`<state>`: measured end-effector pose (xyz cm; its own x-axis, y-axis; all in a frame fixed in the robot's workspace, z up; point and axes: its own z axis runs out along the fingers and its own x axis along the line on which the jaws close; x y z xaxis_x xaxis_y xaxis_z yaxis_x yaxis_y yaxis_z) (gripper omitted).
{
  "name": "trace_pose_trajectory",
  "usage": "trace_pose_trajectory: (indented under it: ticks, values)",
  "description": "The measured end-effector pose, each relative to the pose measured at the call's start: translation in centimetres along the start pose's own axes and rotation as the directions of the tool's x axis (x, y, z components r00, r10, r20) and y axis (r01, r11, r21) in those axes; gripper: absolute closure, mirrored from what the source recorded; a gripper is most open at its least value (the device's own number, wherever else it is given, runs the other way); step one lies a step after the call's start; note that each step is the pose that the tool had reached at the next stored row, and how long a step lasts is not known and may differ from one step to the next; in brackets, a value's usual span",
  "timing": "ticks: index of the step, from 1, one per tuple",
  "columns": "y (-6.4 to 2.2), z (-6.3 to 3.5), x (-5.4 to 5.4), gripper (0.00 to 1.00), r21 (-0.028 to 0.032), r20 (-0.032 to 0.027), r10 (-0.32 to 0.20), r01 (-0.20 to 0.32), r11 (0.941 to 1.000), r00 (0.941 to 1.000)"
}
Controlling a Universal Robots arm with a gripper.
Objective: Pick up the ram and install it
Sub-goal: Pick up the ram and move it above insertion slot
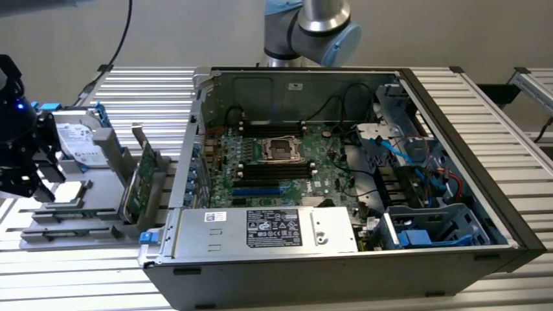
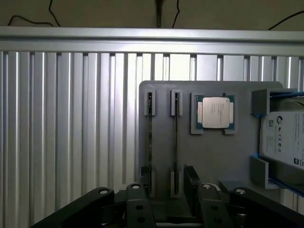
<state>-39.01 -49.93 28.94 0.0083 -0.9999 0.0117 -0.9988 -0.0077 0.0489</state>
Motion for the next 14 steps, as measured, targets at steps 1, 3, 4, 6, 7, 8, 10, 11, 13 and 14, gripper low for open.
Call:
trace_pose_trajectory:
  ticks: [1,3,4,6,7,8,10,11,13,14]
  values:
    - [-0.01,0.17,0.0,0.58,-0.0001,-0.0001,0.000,0.000,1.0000,1.0000]
    - [-0.02,0.54,0.0,0.58,-0.0002,-0.0001,0.000,0.000,1.0000,1.0000]
    - [-0.03,0.71,0.0,0.58,-0.0002,-0.0001,0.000,0.000,1.0000,1.0000]
    - [-0.05,1.07,0.2,0.58,-0.0003,-0.0002,0.000,0.000,1.0000,1.0000]
    - [-0.06,1.27,0.4,0.58,-0.0002,-0.0002,0.000,0.000,1.0000,1.0000]
    - [-0.07,1.45,0.7,0.58,-0.0001,-0.0001,0.000,0.000,1.0000,1.0000]
    - [-0.08,1.82,1.1,0.58,-0.0002,-0.0001,0.000,0.000,1.0000,1.0000]
    - [-0.09,2.00,1.3,0.58,-0.0001,-0.0001,0.000,0.000,1.0000,1.0000]
    - [-0.10,2.36,1.6,0.58,-0.0001,-0.0001,0.000,0.000,1.0000,1.0000]
    - [-0.11,2.54,1.7,0.58,-0.0002,-0.0001,0.000,0.000,1.0000,1.0000]
